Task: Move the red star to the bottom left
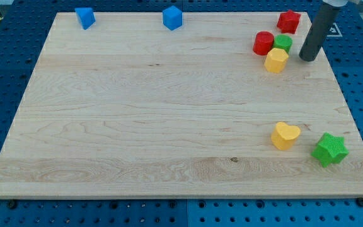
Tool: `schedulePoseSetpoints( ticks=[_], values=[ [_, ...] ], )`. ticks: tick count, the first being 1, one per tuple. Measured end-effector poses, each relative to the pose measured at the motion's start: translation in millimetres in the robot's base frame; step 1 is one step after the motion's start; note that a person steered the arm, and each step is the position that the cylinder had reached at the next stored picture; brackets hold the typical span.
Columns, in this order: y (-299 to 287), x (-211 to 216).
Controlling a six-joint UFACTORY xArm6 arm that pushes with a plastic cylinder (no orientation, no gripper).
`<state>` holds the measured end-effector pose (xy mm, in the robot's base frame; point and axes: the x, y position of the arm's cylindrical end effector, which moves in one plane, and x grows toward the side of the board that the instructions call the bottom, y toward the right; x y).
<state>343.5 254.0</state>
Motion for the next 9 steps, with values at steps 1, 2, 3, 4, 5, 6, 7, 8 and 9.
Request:
schedulePoseSetpoints(
  ticks=[1, 2, 3, 4, 5, 6, 7, 8, 9],
  values=[
    [2, 0],
    [20, 0],
    [65, -9],
    [80, -60],
    [73, -101],
    [59, -101],
    [8, -115],
    [-37, -134],
    [-41, -136]
  ],
)
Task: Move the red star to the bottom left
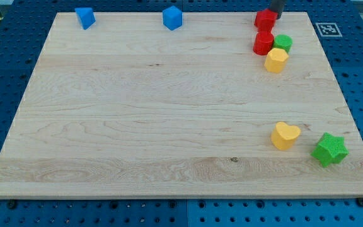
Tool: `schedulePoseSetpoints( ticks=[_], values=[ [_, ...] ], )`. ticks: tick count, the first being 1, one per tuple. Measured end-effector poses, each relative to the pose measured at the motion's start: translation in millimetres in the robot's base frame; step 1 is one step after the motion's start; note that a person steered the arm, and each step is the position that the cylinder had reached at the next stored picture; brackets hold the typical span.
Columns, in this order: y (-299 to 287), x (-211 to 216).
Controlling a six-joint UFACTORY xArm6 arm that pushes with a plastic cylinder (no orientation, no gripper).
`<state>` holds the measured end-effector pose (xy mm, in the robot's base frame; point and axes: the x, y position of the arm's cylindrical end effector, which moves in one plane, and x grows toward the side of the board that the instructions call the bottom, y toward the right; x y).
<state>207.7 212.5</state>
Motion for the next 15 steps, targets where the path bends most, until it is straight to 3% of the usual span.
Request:
schedulePoseSetpoints(
  ticks=[2, 5, 11, 15],
  values=[
    [-5, 21],
    [-86, 38],
    [-122, 221],
    [-284, 227]
  ],
)
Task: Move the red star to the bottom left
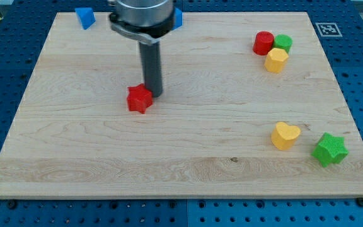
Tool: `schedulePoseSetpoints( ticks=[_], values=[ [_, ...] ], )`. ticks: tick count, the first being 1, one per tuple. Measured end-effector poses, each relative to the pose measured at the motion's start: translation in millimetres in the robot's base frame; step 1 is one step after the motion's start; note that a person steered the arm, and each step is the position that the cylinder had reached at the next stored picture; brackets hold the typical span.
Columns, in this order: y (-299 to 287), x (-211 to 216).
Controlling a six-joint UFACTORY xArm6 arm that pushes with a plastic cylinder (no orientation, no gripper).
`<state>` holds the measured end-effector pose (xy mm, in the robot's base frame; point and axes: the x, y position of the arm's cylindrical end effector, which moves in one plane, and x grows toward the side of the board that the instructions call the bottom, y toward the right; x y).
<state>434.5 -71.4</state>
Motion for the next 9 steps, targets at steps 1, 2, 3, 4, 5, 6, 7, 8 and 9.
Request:
schedulePoseSetpoints(
  ticks=[1, 2, 3, 4, 5, 6, 7, 8, 9],
  values=[
    [-33, 6],
    [-40, 27],
    [-38, 59],
    [-38, 90],
    [-39, 121],
    [-50, 129],
    [-75, 119],
    [-96, 120],
    [-105, 125]
  ],
)
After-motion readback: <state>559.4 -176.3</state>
